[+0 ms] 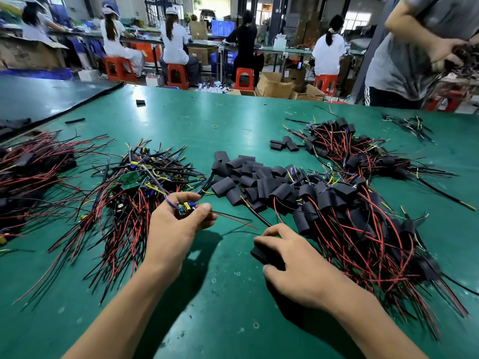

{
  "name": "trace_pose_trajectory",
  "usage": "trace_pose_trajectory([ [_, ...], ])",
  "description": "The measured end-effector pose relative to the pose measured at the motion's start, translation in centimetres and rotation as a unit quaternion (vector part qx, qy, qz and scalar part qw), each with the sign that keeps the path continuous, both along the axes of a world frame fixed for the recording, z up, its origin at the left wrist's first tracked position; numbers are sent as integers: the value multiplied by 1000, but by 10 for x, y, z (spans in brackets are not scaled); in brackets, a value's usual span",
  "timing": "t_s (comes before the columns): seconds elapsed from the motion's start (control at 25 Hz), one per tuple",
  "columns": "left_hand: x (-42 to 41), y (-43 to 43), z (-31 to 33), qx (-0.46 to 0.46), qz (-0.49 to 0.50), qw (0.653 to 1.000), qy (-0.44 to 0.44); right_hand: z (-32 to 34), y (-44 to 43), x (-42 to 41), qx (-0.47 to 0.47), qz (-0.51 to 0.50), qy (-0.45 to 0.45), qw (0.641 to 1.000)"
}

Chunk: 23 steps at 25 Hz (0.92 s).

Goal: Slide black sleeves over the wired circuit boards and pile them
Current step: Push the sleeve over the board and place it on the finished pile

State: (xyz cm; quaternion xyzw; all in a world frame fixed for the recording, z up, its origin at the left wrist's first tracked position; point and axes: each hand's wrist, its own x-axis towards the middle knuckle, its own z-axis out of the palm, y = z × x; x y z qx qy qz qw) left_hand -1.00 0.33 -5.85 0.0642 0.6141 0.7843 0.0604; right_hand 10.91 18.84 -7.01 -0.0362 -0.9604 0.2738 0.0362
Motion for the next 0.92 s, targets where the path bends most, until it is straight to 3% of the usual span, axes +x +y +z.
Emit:
trace_pose_trajectory([
  [0.16,1,1,-2,-43,-10,999,10,2,1,3,41,-26,-24,999],
  [0.36,2,2,4,40,2,999,-31,4,2,2,12,-58,21,998],
  [0.6,2,0,15,163,-31,980,-110,8,-1,-1,-127,-151,176,964],
  [0.92,1,-1,17,149,-40,982,-109,8,8,-4,-305,-196,227,904],
])
